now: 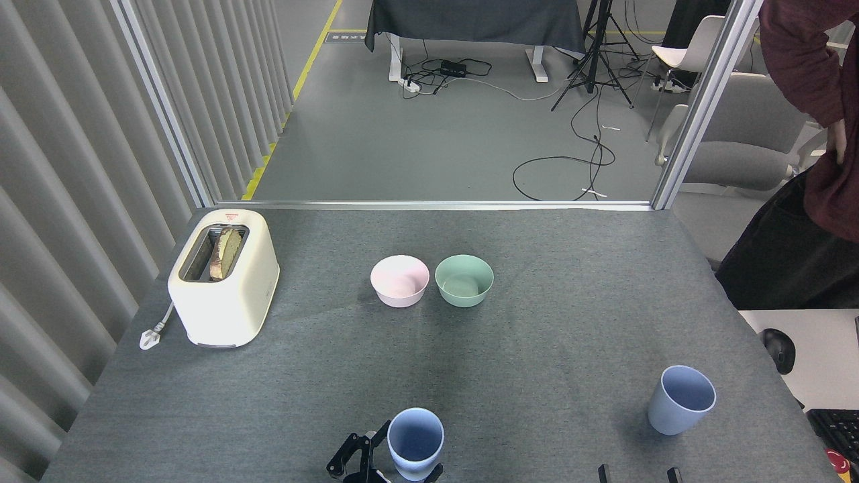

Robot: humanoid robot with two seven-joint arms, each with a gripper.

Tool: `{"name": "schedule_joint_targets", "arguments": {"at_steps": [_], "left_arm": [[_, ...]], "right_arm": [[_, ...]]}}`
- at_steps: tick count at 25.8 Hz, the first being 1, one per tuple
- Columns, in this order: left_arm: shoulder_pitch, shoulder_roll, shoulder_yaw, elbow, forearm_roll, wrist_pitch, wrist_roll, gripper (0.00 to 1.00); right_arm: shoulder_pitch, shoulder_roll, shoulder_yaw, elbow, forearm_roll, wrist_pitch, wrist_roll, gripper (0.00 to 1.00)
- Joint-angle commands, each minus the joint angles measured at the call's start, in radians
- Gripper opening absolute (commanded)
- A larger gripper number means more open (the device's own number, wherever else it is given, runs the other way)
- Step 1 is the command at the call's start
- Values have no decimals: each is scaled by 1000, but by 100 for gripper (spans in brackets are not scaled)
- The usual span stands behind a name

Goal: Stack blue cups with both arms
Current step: 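Open the left gripper and withdraw it from the cup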

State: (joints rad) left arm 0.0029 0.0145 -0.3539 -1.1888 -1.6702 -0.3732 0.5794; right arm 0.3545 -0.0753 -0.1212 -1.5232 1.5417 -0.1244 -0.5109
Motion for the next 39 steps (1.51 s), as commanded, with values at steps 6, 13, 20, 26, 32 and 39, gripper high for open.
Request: {"name": "schedule_joint_targets", "arguments": {"at_steps": [6, 13, 20, 26, 32, 39], "left_arm": [[35, 51, 41, -8, 7, -35, 33, 100], [48, 77, 208, 40, 9, -13, 36, 100], [78, 90, 569, 35, 129, -12, 34, 100], [37, 85, 607, 38, 227, 149, 0, 100], [14, 74, 590, 41, 230, 215, -112, 100], [8, 76, 578, 51, 230, 208, -118, 100]], "right_arm": [[-2, 2, -2, 0, 0, 0, 2, 100], [-3, 3, -2, -2, -2, 0, 2, 100], [-3, 3, -5, -2, -5, 0, 2, 100], [-12, 6, -12, 29, -6, 48, 2, 100], [-38, -58, -149, 127, -104, 28, 6, 100], [-206, -104, -156, 279, -95, 39, 88, 100]]}}
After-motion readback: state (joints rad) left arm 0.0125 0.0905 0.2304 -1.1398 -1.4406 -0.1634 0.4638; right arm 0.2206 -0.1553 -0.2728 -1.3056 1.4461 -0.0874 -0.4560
